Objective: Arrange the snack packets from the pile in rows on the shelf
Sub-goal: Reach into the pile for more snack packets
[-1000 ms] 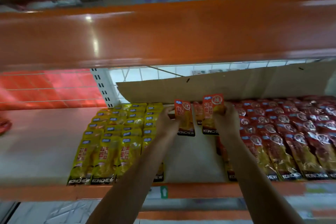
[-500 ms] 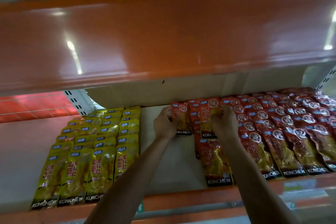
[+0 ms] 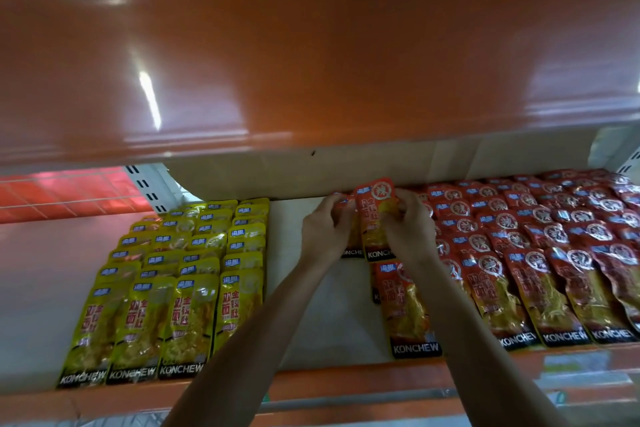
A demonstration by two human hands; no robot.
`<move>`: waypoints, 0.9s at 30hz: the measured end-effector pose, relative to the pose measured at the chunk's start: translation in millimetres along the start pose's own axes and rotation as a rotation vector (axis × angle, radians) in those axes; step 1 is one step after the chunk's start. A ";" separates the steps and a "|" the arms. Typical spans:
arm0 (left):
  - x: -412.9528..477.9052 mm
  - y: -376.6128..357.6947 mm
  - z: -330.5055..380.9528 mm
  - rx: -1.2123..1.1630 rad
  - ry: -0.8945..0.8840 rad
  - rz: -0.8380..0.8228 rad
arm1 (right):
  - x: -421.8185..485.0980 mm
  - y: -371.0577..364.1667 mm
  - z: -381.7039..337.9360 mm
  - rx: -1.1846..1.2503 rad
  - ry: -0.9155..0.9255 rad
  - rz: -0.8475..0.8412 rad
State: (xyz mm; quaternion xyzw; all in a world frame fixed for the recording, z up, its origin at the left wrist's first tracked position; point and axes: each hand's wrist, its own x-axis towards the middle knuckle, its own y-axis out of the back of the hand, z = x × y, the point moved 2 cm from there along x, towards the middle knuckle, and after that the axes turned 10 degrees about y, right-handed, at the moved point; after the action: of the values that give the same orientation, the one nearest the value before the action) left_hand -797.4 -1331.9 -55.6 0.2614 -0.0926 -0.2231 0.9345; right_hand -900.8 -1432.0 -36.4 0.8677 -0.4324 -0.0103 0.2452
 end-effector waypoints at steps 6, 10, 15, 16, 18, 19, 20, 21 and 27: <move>-5.6 5.0 -9.5 -0.216 0.140 -0.028 | -3.3 -11.0 -4.8 -0.094 0.048 -0.097; -2.3 12.8 -26.5 -0.167 0.157 0.036 | -5.4 -9.0 -0.1 -0.221 0.080 -0.106; -6.9 8.8 -28.0 0.039 0.160 0.005 | -8.3 -8.9 -0.7 -0.276 0.098 -0.127; -8.2 7.3 -27.6 0.059 0.148 0.007 | -8.3 -9.0 -1.3 -0.282 0.102 -0.130; -10.2 4.9 -25.6 0.100 0.128 0.016 | -8.3 -9.1 -2.4 -0.288 0.105 -0.131; -10.5 4.0 -24.5 0.127 0.123 0.022 | -8.4 -8.8 -2.7 -0.290 0.105 -0.132; -10.5 3.2 -23.2 0.154 0.121 0.031 | -8.5 -8.5 -2.5 -0.291 0.103 -0.133; -10.4 2.5 -22.3 0.177 0.125 0.041 | -8.4 -8.0 -2.2 -0.291 0.100 -0.132; -10.0 0.7 -22.9 0.235 0.170 0.034 | -9.5 -11.1 -6.4 -0.289 0.129 -0.137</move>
State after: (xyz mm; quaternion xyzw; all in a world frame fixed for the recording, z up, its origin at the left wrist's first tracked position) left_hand -799.3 -1316.5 -75.1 0.3855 -0.0432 -0.1721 0.9055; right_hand -897.0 -1416.4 -37.4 0.8496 -0.3496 -0.0331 0.3934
